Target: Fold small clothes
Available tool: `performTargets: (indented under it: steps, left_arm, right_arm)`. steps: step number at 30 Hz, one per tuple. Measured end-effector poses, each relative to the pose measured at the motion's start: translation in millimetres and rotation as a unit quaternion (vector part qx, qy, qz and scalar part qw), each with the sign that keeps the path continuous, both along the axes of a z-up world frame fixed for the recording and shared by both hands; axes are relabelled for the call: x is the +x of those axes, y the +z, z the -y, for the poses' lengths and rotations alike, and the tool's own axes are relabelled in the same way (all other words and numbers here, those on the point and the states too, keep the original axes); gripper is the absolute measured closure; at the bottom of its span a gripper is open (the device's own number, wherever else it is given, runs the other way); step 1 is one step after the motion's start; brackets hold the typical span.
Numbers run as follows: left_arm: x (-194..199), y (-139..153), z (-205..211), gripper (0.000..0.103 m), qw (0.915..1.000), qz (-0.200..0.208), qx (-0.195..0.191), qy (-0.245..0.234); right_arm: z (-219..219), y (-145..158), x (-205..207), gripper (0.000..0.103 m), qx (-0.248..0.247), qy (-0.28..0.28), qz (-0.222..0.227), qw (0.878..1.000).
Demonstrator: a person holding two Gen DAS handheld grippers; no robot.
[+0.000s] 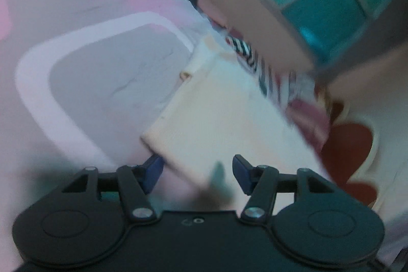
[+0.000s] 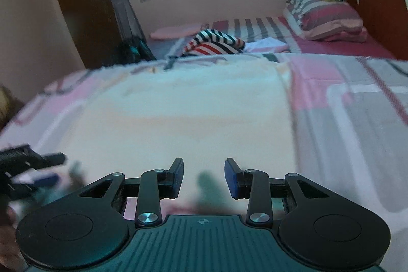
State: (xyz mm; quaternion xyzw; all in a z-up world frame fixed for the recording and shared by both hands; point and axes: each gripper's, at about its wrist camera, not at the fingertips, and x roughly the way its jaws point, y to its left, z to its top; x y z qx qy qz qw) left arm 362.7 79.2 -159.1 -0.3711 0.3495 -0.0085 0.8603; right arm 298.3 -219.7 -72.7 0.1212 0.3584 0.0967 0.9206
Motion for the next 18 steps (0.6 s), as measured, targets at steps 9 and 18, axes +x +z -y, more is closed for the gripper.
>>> performTargets:
  steps: [9, 18]
  left_arm:
    - [37, -20, 7, 0.07, 0.9963, 0.035, -0.061, 0.05]
    - [43, -37, -7, 0.095, 0.9951, 0.032, -0.09, 0.027]
  right_arm:
    - [-22, -6, 72, 0.102, 0.048, 0.016, 0.029, 0.998]
    - [-38, -41, 114, 0.103, 0.041, 0.04, 0.007, 0.998]
